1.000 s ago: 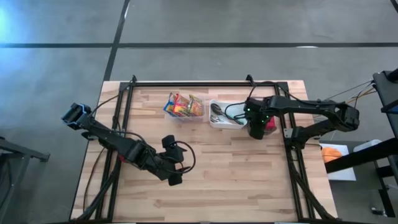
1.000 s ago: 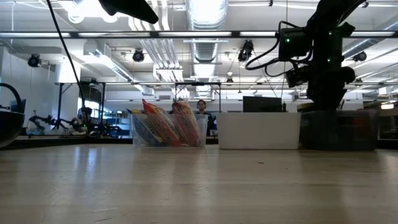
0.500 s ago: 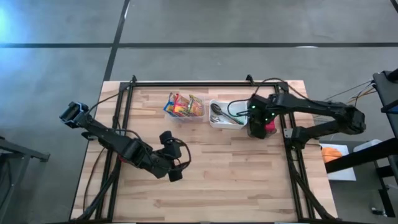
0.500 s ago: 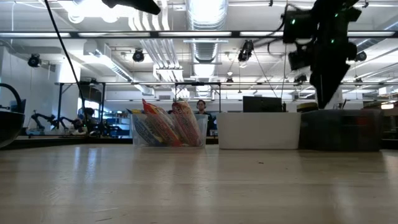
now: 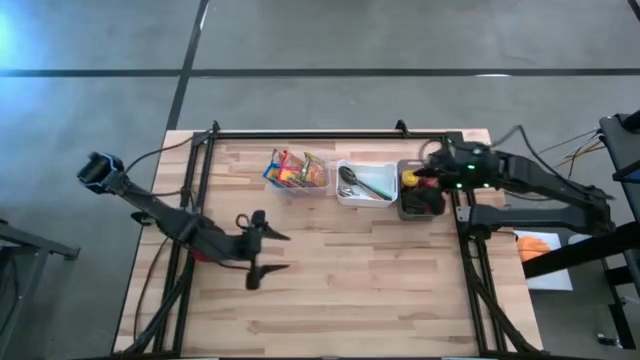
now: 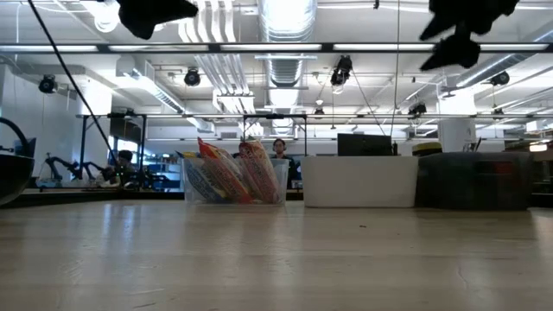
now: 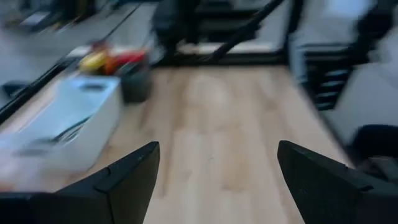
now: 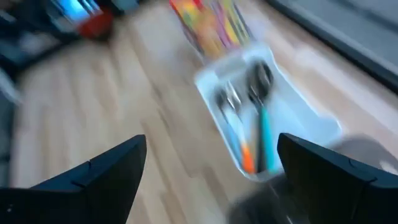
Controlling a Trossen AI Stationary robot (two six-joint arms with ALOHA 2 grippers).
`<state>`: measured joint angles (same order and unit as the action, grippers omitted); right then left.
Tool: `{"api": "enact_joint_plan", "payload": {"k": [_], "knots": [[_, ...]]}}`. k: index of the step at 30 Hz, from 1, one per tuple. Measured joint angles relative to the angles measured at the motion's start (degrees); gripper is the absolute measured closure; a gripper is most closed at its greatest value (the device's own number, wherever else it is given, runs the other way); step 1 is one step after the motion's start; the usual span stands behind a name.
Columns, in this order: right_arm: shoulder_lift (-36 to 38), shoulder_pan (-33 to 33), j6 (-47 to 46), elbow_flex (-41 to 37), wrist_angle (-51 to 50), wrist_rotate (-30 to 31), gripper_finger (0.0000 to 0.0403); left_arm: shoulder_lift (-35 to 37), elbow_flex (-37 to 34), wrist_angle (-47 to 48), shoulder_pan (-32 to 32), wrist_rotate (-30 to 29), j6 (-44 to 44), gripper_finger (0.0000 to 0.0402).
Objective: Pick & Place Food Item
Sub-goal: Return to Home Position
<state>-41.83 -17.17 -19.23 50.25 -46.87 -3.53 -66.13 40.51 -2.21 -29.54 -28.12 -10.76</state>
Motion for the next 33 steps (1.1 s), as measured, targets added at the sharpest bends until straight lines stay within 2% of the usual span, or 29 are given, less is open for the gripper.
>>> {"api": "enact_joint_plan", "payload": {"k": [2, 4, 8, 14, 18, 24, 33], "knots": [[2.74, 1.69, -1.40, -0.08, 3.07, -0.04, 0.0043, 2.58, -3.62, -5.20, 0.00, 2.63, 2.42, 0.0073], [5.38, 3.73, -1.92, -0.16, 5.80, -0.05, 0.0043, 5.00, -6.09, -8.60, 0.03, 2.78, 2.73, 0.0073], [8.65, 7.55, -0.48, -0.23, 10.75, -0.15, 0.0043, 9.66, -8.98, -8.02, 0.22, 3.27, 1.12, 0.0073], [12.24, 11.56, -6.26, -1.97, 14.14, -0.83, 0.0043, 14.23, -13.03, -10.56, 0.38, 10.93, 3.92, 0.0073], [14.50, 13.37, -4.88, -7.30, 19.86, 0.42, 0.0043, 17.76, -16.94, -12.35, 0.52, 11.01, 4.35, 0.0073], [18.81, 14.93, -5.11, -17.82, 30.87, -0.38, 0.0043, 24.06, -22.94, -12.66, 1.03, 10.82, 0.44, 0.0073], [24.11, 16.44, -3.28, -31.62, 48.62, -9.73, 0.0043, 29.48, -30.96, -20.10, 1.17, 10.80, 1.59, 0.0073]]}}
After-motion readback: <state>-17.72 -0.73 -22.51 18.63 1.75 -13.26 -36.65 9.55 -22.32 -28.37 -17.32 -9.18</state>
